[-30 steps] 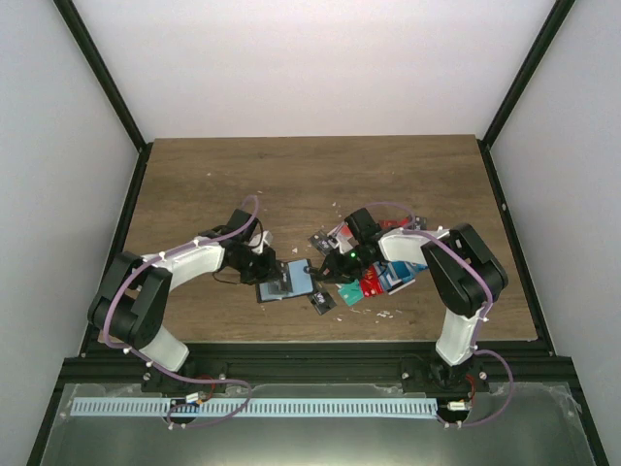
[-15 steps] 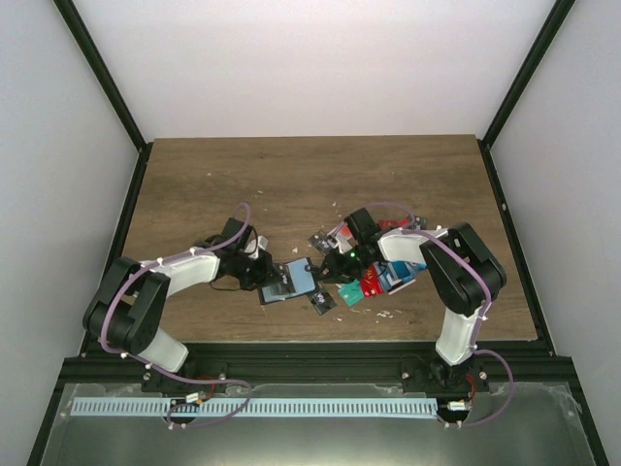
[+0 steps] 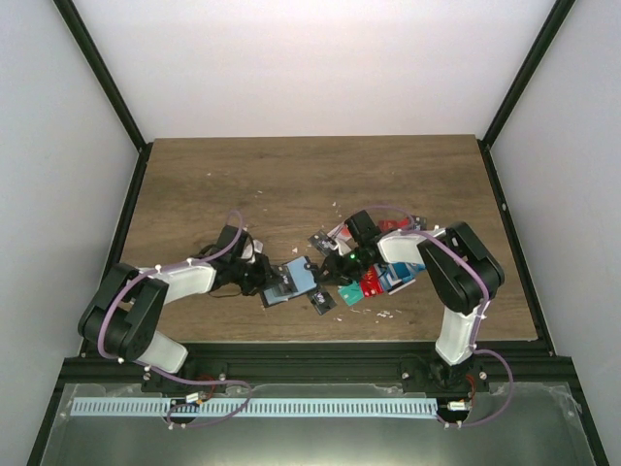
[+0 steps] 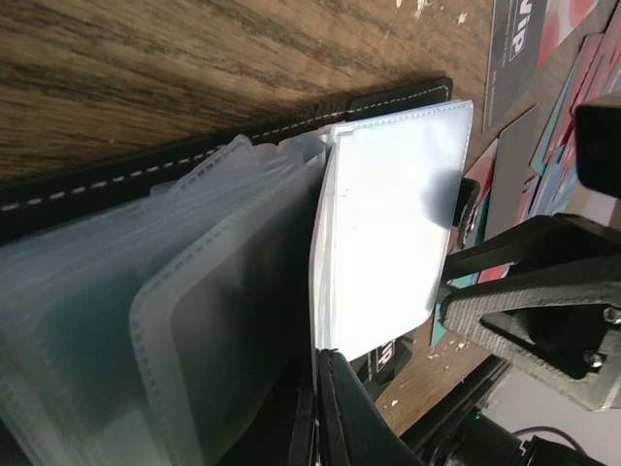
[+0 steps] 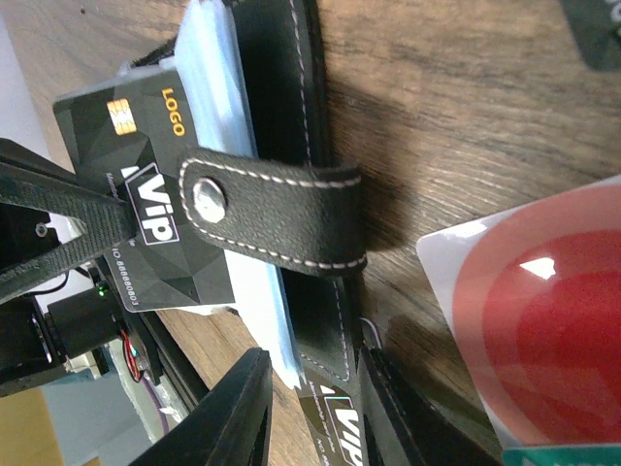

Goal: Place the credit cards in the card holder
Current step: Insert the credit card into the card holder.

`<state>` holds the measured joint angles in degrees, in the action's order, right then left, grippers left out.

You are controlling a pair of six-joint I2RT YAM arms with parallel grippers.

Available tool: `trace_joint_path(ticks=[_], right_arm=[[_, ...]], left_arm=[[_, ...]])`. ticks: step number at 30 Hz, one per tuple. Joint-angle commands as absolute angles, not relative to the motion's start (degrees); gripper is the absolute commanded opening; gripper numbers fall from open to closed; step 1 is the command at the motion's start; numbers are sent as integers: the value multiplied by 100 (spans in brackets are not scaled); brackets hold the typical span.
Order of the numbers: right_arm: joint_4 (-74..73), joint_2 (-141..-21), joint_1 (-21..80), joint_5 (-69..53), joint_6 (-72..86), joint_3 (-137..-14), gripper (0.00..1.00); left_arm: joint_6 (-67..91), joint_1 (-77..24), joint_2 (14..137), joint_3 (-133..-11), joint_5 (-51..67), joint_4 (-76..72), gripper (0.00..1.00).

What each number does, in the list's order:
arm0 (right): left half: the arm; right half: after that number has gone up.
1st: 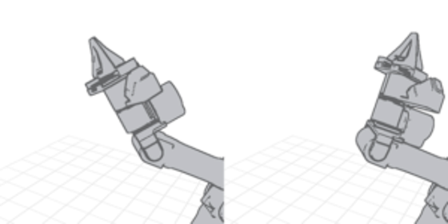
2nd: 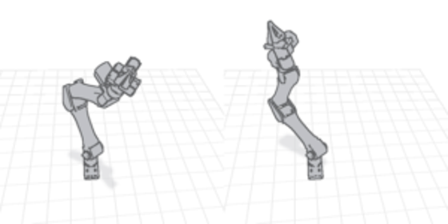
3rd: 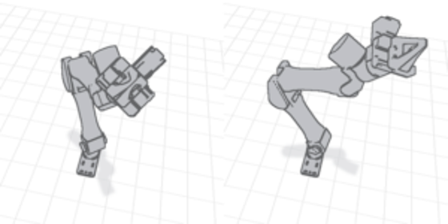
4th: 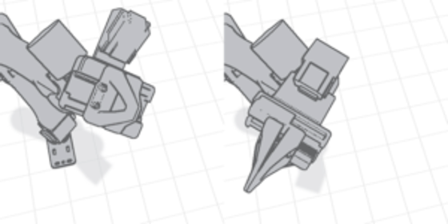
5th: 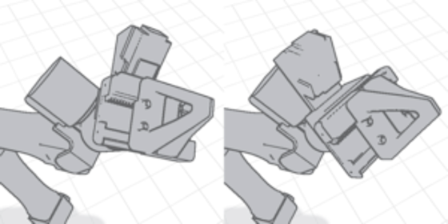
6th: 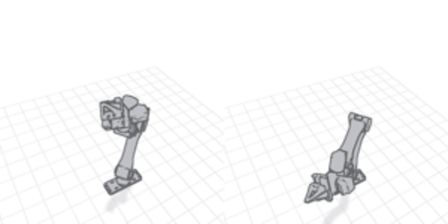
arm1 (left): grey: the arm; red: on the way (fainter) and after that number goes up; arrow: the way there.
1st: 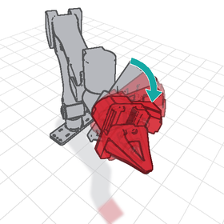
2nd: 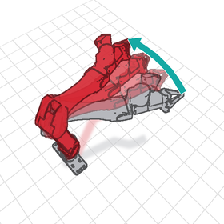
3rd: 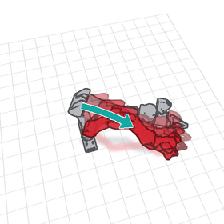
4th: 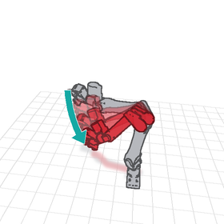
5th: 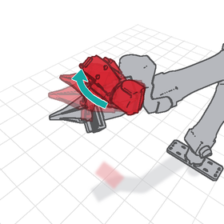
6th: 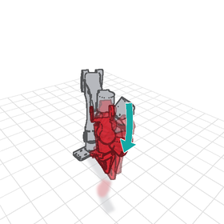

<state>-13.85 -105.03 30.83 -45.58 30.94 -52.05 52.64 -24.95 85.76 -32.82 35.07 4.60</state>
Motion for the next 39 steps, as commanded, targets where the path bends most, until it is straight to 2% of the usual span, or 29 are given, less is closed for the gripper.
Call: trace_joint_path(ticks=[1, 22, 39], right_arm=[[-1296, -10589, 3059, -4705, 3117, -5135, 27], [-1229, -10616, 3058, -4805, 3122, -5045, 25], [-1196, -10638, 3059, -4834, 3148, -4983, 24]], left_arm=[[5572, -2485, 8607, -3138, 3462, -2, 4], [6379, -2479, 8406, -2531, 3678, -1381, 4], [6176, -2603, 8634, -2493, 3739, -1344, 4]])
